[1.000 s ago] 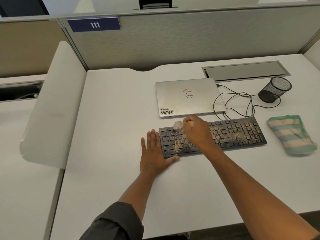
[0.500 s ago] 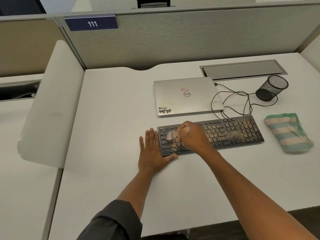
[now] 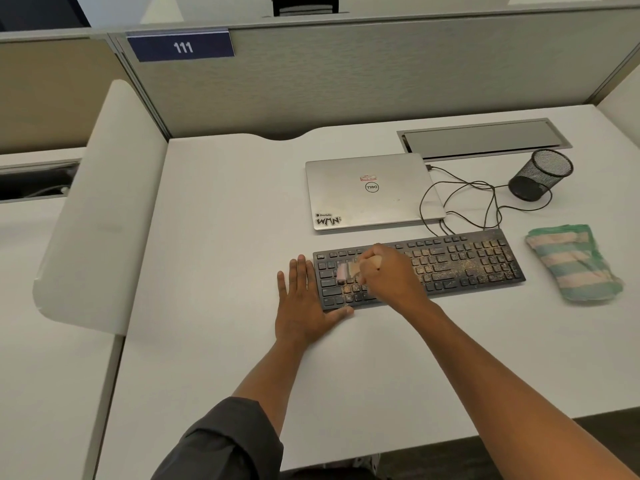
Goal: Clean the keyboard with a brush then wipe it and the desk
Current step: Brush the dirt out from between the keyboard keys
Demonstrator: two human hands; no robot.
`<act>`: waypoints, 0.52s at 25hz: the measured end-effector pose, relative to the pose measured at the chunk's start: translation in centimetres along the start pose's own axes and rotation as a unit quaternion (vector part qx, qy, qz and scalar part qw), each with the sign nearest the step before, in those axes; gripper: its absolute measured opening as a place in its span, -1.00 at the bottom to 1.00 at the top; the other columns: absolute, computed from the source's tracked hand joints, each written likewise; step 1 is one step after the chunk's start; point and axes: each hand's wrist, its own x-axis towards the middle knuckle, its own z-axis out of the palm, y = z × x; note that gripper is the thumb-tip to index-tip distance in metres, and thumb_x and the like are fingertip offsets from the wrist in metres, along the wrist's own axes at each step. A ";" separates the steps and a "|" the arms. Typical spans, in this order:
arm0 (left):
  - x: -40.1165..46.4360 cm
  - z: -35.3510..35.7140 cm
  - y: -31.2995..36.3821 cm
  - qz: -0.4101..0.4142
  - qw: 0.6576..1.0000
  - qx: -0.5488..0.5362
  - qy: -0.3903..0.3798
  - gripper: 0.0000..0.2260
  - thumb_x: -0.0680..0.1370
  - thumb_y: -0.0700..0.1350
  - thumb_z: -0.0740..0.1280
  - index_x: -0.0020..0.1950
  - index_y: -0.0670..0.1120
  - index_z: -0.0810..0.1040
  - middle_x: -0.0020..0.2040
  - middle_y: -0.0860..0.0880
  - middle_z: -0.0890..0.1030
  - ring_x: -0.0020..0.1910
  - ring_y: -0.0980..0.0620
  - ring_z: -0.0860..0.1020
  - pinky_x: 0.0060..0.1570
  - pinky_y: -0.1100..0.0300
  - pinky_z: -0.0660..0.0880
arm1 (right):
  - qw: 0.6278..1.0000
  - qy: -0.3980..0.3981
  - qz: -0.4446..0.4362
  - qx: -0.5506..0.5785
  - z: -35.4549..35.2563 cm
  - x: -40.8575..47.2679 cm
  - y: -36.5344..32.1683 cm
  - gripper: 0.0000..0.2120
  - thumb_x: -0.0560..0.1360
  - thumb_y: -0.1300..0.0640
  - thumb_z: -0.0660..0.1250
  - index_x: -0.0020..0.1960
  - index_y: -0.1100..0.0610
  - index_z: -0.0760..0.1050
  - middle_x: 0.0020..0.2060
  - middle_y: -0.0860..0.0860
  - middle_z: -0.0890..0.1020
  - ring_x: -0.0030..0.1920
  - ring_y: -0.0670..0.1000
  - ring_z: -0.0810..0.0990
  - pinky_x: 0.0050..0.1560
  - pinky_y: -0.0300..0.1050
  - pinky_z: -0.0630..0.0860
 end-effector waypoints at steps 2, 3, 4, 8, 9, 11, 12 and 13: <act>0.0 0.0 0.0 0.000 1.000 -0.002 0.004 0.18 0.38 0.65 -0.03 0.64 -0.20 -0.26 0.65 -0.19 -0.27 0.61 -0.09 -0.36 0.55 -0.16 -0.35 | 1.000 -0.006 0.007 -0.001 0.3 -0.3 0.3 -0.89 0.52 0.21 0.26 -0.04 0.10 0.56 -0.22 0.08 0.68 -0.30 0.02 0.64 -0.38 -0.14 0.54; 0.0 0.0 0.0 0.000 1.000 -0.003 0.005 0.18 0.38 0.65 -0.02 0.64 -0.20 -0.25 0.65 -0.19 -0.26 0.61 -0.09 -0.35 0.55 -0.16 -0.35 | 1.000 -0.001 0.007 -0.007 0.2 -0.4 0.5 -0.89 0.52 0.21 0.26 -0.04 0.09 0.55 -0.22 0.08 0.67 -0.27 0.04 0.66 -0.36 -0.13 0.55; 0.0 0.0 0.0 0.000 1.000 -0.004 0.004 0.18 0.38 0.65 -0.03 0.64 -0.20 -0.25 0.65 -0.19 -0.25 0.61 -0.09 -0.35 0.55 -0.16 -0.35 | 1.000 0.007 0.007 -0.018 0.0 -0.4 0.6 -0.89 0.52 0.22 0.25 -0.05 0.09 0.55 -0.21 0.06 0.67 -0.24 0.05 0.66 -0.34 -0.13 0.55; 0.0 0.0 0.0 0.001 1.000 -0.004 0.006 0.19 0.36 0.66 -0.05 0.64 -0.20 -0.24 0.65 -0.19 -0.25 0.61 -0.10 -0.34 0.55 -0.17 -0.34 | 0.997 0.047 0.004 -0.054 -0.9 -0.5 0.5 -0.89 0.52 0.23 0.24 -0.08 0.09 0.54 -0.20 0.01 0.62 -0.23 0.03 0.62 -0.36 -0.18 0.46; 0.0 0.0 0.0 0.001 1.000 -0.004 0.005 0.19 0.36 0.66 -0.05 0.64 -0.20 -0.24 0.65 -0.19 -0.25 0.61 -0.10 -0.33 0.55 -0.17 -0.34 | 0.998 0.042 0.006 -0.043 -0.8 -0.6 0.4 -0.89 0.52 0.22 0.25 -0.08 0.09 0.54 -0.21 0.02 0.63 -0.26 0.02 0.62 -0.38 -0.18 0.47; 0.0 0.0 0.0 0.002 1.000 0.003 0.002 0.18 0.37 0.66 -0.07 0.64 -0.21 -0.25 0.65 -0.19 -0.25 0.61 -0.10 -0.34 0.55 -0.17 -0.34 | 1.000 0.009 0.015 0.003 0.0 -1.0 0.2 -0.89 0.51 0.21 0.26 -0.07 0.09 0.55 -0.24 0.06 0.66 -0.37 -0.04 0.61 -0.44 -0.18 0.48; -0.1 0.0 0.0 0.003 1.000 0.005 0.003 0.18 0.37 0.66 -0.07 0.64 -0.21 -0.25 0.65 -0.19 -0.25 0.61 -0.10 -0.33 0.55 -0.17 -0.34 | 1.000 -0.006 0.018 0.018 0.4 -1.3 0.2 -0.89 0.51 0.22 0.26 -0.07 0.09 0.56 -0.25 0.07 0.67 -0.42 -0.08 0.59 -0.47 -0.21 0.45; -0.1 0.1 -0.1 0.003 1.000 0.006 0.005 0.18 0.37 0.65 -0.07 0.64 -0.21 -0.25 0.65 -0.19 -0.25 0.62 -0.11 -0.33 0.56 -0.18 -0.32 | 1.000 -0.010 0.016 0.020 0.7 -1.4 0.3 -0.88 0.51 0.23 0.25 -0.09 0.09 0.55 -0.25 0.08 0.66 -0.44 -0.08 0.57 -0.48 -0.23 0.43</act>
